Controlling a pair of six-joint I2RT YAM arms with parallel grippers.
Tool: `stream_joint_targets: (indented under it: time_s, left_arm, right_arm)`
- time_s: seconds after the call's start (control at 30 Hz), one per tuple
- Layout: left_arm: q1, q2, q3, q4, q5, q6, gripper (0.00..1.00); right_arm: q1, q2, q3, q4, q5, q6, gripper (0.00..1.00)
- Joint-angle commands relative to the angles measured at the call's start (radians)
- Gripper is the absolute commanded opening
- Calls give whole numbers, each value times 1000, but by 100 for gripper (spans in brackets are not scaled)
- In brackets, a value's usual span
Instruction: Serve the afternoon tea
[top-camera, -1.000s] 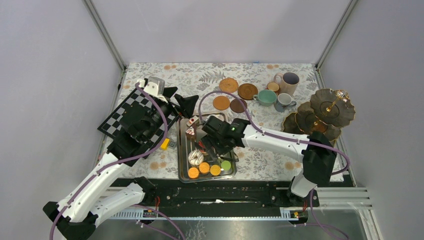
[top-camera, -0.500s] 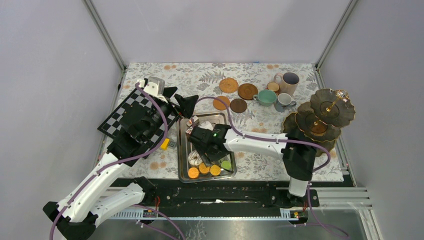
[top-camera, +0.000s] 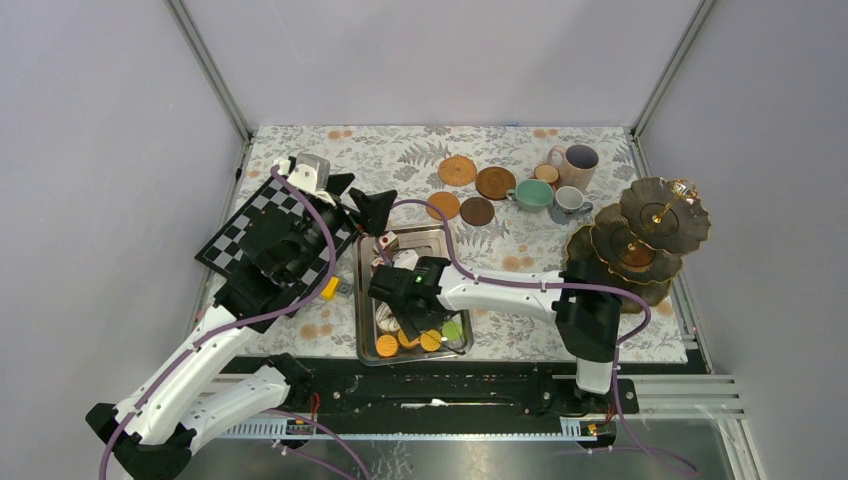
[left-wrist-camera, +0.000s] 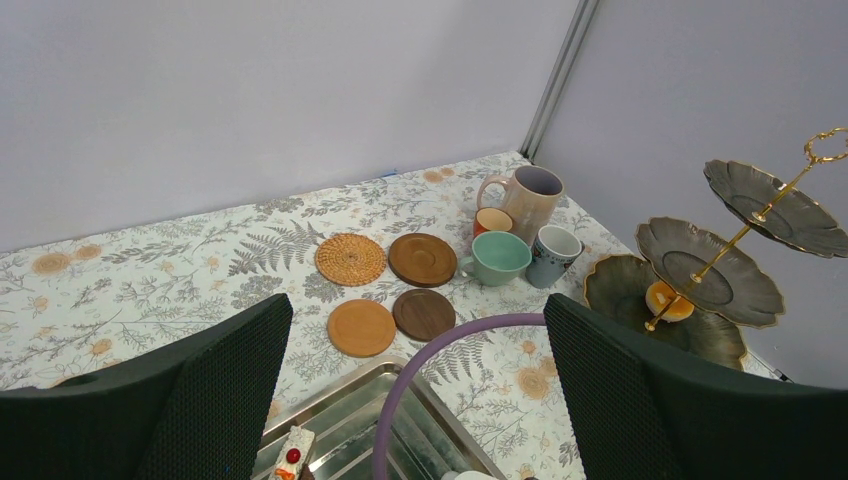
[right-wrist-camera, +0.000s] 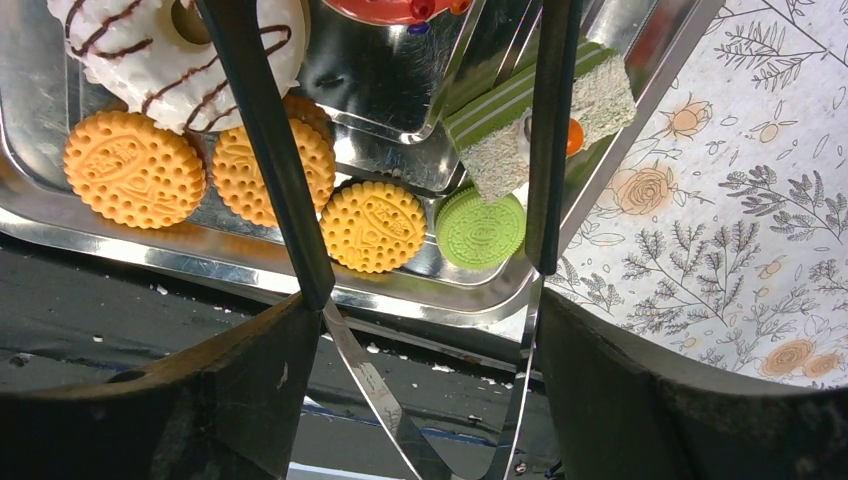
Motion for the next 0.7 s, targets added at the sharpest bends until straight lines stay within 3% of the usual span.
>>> stream_joint_targets:
  time_s: [0.0,0.37,0.67]
  left_arm:
    - [-3,-14,-8,31,-10,8,99]
    - [-4,-19,-8,31,-15,8,99]
    - [-3,-21,-9,31,-5,5,99]
  right_arm:
    - [-5,-20,-2,-6,17,26,83]
    - [-87,-76,-57,-7,-26,39,74]
    - [-99,-59,-36,-17,-33,1,81]
